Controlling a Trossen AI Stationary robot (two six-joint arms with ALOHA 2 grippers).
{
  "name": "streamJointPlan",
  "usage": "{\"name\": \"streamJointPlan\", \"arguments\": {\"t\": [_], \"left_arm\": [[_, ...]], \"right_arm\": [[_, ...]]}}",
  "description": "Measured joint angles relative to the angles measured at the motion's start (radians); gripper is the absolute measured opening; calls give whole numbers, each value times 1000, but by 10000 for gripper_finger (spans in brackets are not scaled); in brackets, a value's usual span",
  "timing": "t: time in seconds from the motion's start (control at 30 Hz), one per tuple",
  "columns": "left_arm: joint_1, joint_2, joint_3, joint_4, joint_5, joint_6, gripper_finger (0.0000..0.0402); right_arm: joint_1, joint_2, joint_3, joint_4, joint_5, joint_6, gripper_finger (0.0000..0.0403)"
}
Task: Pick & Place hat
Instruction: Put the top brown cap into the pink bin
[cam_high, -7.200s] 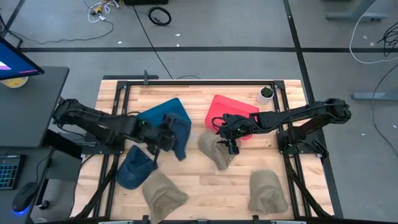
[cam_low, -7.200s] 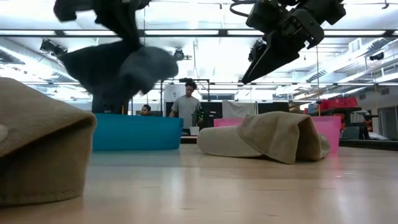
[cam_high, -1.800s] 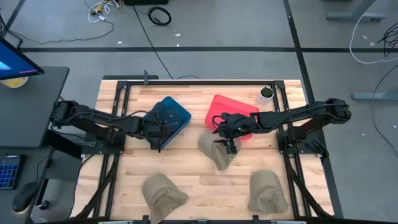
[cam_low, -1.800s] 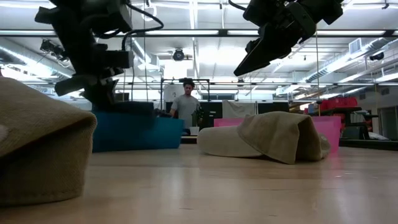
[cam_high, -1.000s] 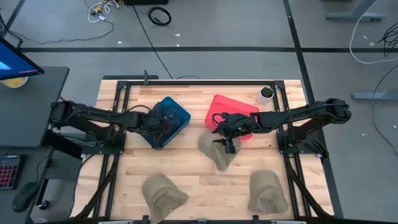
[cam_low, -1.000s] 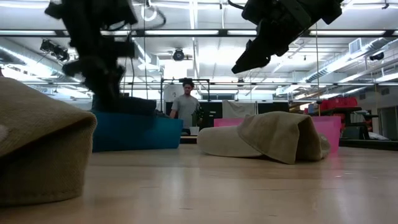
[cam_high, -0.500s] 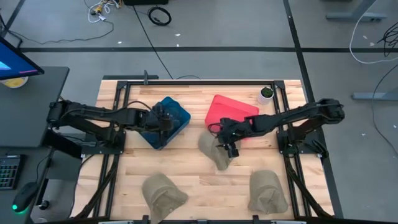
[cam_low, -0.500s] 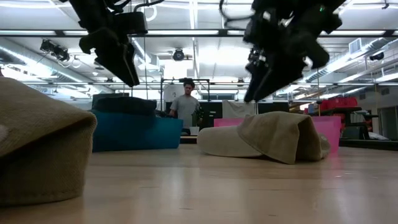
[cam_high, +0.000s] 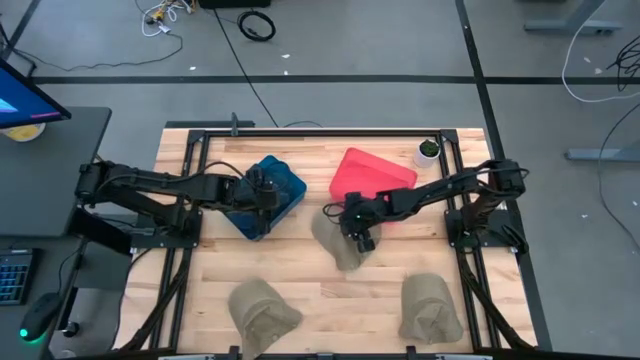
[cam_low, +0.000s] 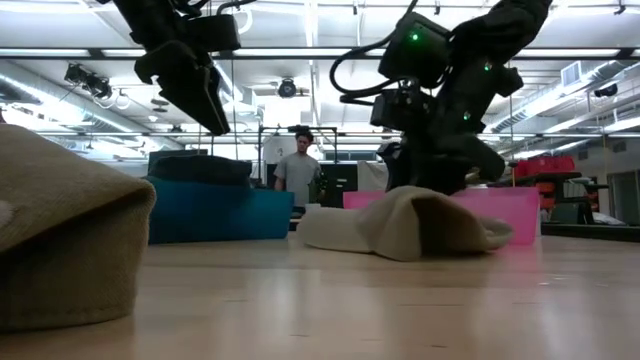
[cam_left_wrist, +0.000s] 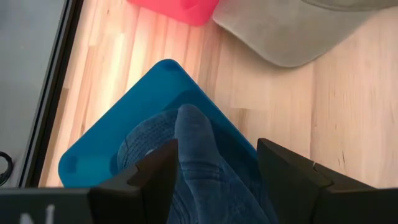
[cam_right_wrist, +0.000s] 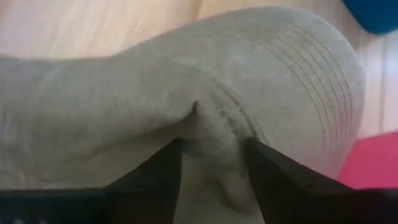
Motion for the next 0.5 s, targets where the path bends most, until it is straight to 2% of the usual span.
{"name": "streamJointPlan", "arguments": {"t": [0.07, 0.23, 0.27, 0.4, 0.5], "left_arm": [[0, 0, 0, 0, 0, 0, 223], [0, 0, 0, 0, 0, -1, 223], [0, 0, 0, 0, 0, -1, 222], [0, 0, 0, 0, 0, -1, 222], [0, 0, -1, 0, 0, -2, 222]], "right_arm": [[5, 1, -1, 5, 0, -18, 143], [7, -3, 5, -3, -14, 28, 25], [7, -3, 10, -14, -15, 50, 14], [25, -6, 62, -39, -7, 163, 13], [53, -29, 129, -83, -7, 148, 4]]}}
